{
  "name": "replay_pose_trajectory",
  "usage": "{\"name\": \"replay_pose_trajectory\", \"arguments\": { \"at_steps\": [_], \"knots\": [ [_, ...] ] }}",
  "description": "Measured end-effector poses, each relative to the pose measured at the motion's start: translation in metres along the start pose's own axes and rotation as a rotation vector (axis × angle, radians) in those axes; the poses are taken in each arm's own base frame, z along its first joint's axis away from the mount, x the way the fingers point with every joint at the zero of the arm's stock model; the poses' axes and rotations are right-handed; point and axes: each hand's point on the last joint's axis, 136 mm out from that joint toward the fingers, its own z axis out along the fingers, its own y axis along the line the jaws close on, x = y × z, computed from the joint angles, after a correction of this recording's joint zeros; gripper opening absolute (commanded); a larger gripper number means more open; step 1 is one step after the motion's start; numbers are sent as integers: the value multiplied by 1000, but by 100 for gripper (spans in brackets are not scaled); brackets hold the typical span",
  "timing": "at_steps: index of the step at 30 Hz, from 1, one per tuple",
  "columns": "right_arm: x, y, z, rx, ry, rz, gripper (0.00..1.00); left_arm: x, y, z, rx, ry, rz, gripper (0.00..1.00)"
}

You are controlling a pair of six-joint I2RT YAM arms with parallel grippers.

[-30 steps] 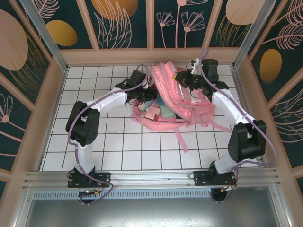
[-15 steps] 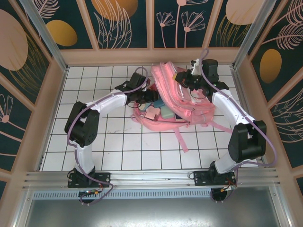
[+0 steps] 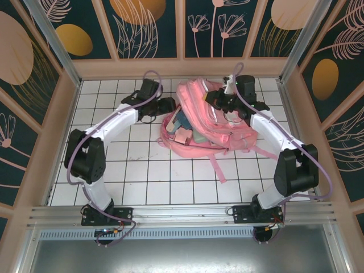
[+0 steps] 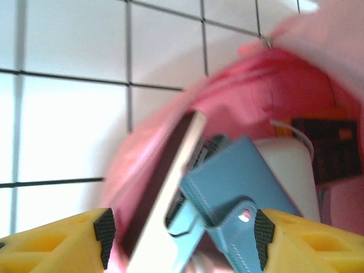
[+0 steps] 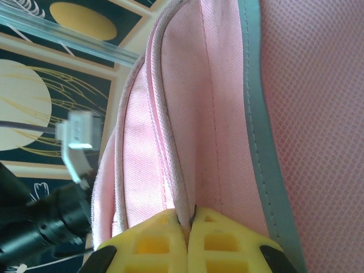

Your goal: Pack the student bag

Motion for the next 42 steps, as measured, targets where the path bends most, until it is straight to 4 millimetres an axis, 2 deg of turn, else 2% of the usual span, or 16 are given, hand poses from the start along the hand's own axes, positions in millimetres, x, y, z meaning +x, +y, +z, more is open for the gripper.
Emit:
{"name": "replay_pose_trajectory", "arguments": {
  "at_steps": [1, 3, 5, 7, 10, 14, 18, 23, 27, 31, 33, 35, 38, 40, 42],
  "knots": [
    [4, 0, 3, 4, 7, 0, 0, -8, 8, -6, -16, -20, -13, 68],
    [13, 1, 9, 11, 20, -4, 10, -20, 21, -13, -41, -52, -35, 71],
    [21, -1, 17, 20, 38, -4, 24, -29, 32, -18, -67, -70, -48, 76],
    [30, 0, 23, 19, 59, -3, 38, -34, 35, -21, -80, -72, -40, 80],
    [37, 5, 26, 10, 76, -22, 48, -50, 21, -25, -50, -87, -10, 84],
    [40, 1, 24, 27, 70, -37, 51, -72, -9, -21, 49, -96, 42, 82],
    [47, -6, 12, 62, 50, -34, 51, -75, -26, 5, 133, -45, 80, 81],
    [62, -16, -12, 102, 16, -30, 51, -65, -36, 58, 190, 45, 131, 82],
    [84, -36, -28, 151, 11, -5, 51, -50, -51, 97, 228, 119, 203, 86],
    [110, -66, -43, 232, 14, 46, 51, -22, -70, 122, 264, 186, 293, 84],
    [122, -81, -50, 280, 11, 74, 51, -7, -71, 129, 258, 221, 330, 78],
    [134, -97, -57, 323, 6, 102, 51, 2, -69, 135, 257, 243, 358, 57],
    [150, -121, -63, 392, 7, 144, 51, 7, -65, 138, 265, 263, 372, 18],
    [154, -132, -65, 427, 2, 163, 51, 10, -65, 138, 271, 265, 384, 0],
    [154, -139, -65, 453, -3, 171, 50, 13, -62, 136, 272, 265, 396, 0]
  ]
}}
